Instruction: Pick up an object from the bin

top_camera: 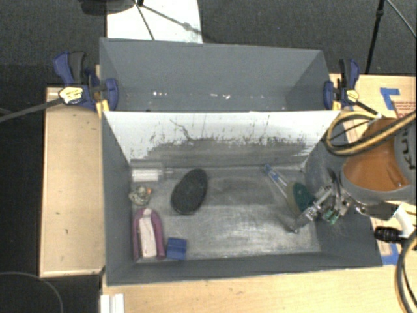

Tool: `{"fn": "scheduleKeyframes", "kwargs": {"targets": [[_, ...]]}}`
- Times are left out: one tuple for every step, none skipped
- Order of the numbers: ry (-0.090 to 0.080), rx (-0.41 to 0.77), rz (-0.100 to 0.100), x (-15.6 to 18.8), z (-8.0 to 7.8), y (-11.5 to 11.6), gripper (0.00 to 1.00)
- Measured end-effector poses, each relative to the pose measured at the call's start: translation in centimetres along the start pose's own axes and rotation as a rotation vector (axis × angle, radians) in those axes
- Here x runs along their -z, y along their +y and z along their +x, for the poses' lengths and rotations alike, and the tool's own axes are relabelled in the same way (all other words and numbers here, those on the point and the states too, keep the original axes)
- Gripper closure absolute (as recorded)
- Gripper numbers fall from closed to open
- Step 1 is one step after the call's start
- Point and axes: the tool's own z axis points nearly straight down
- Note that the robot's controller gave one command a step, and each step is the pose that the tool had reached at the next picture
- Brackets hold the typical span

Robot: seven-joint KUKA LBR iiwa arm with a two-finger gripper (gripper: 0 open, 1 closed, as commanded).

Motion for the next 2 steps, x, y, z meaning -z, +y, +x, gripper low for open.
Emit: {"fn": "scheduleKeyframes", "kwargs": {"targets": [[-0.003,-0.04,0.009,-0.07,1.21,0.64,0.0],[-0.007,-0.039,0.009,0.04,1.01,0.57,1.0]]}}
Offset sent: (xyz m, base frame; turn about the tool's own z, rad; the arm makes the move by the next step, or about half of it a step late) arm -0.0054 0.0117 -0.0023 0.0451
